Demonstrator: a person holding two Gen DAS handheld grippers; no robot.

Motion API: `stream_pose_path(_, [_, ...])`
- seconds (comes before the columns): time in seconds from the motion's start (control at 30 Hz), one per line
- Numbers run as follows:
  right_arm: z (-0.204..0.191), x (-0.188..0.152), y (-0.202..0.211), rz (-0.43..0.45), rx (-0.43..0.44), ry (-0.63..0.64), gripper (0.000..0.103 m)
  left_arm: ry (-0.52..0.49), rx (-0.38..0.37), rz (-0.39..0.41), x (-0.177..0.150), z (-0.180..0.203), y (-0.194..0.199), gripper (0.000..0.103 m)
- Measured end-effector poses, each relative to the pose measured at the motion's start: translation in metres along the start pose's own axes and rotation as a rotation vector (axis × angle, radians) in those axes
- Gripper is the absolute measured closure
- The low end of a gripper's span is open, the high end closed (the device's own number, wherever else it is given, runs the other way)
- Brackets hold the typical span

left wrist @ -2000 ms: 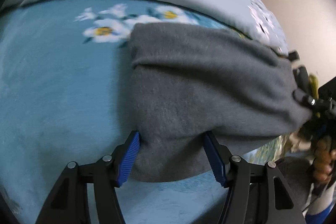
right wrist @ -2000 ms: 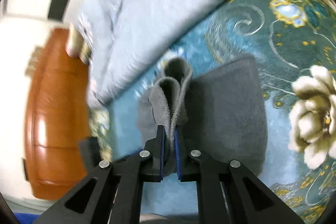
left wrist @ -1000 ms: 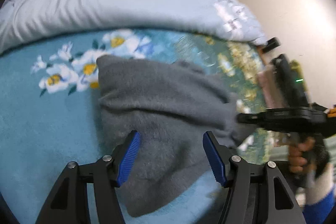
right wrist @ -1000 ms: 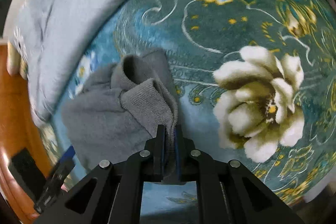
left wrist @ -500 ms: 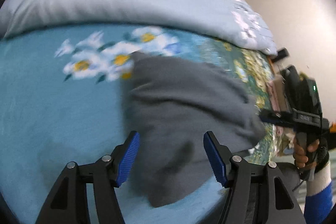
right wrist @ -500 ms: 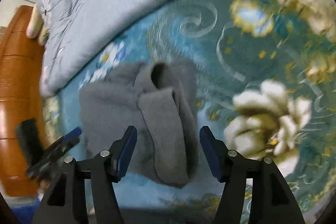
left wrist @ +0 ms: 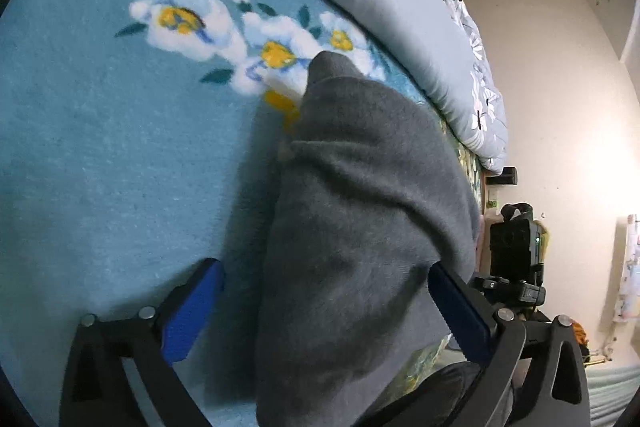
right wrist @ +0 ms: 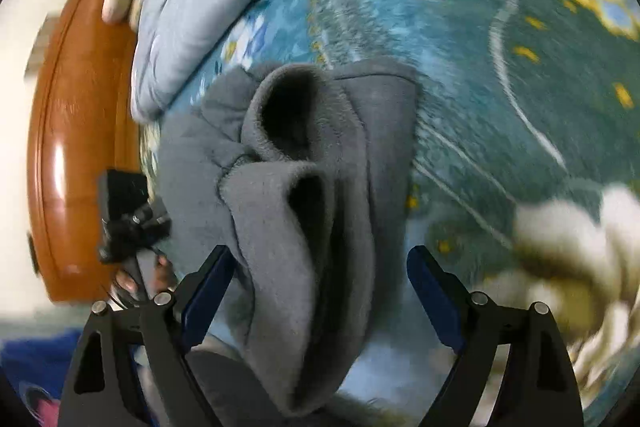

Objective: Fold clothes
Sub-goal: 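Grasp the folded sweatshirt with the left gripper while the right gripper holds it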

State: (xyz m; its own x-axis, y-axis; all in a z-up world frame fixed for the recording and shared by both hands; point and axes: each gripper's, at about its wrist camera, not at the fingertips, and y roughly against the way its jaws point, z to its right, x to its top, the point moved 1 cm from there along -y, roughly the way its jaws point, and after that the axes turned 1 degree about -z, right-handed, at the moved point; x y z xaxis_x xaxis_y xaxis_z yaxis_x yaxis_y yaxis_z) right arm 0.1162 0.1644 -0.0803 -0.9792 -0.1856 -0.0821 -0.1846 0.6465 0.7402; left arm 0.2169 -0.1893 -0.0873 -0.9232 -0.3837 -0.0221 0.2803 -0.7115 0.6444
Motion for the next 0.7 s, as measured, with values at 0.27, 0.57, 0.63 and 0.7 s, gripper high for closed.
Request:
stream_pose_path(0.27, [0.003, 0.002, -0.006, 0.052, 0.101, 0.053, 0.014, 0.073, -0.032, 0.021, 0.005, -0.007, 0.004, 0.009])
stream_pose_path(0.57, [-0.002, 0.012, -0.008, 0.046, 0.082, -0.032, 0.035, -0.001, 0.039, 0.019, 0.008, 0.012, -0.001, 0.050])
stream_pose_path(0.63, [-0.011, 0.014, -0.008, 0.033, 0.021, -0.023, 0.049, -0.054, 0.083, 0.032, 0.005, 0.023, 0.000, 0.056])
stream_pose_path(0.7, [-0.023, 0.016, -0.007, 0.021, -0.036, -0.002, 0.057, -0.106, 0.127, 0.046, 0.002, 0.034, 0.001, 0.064])
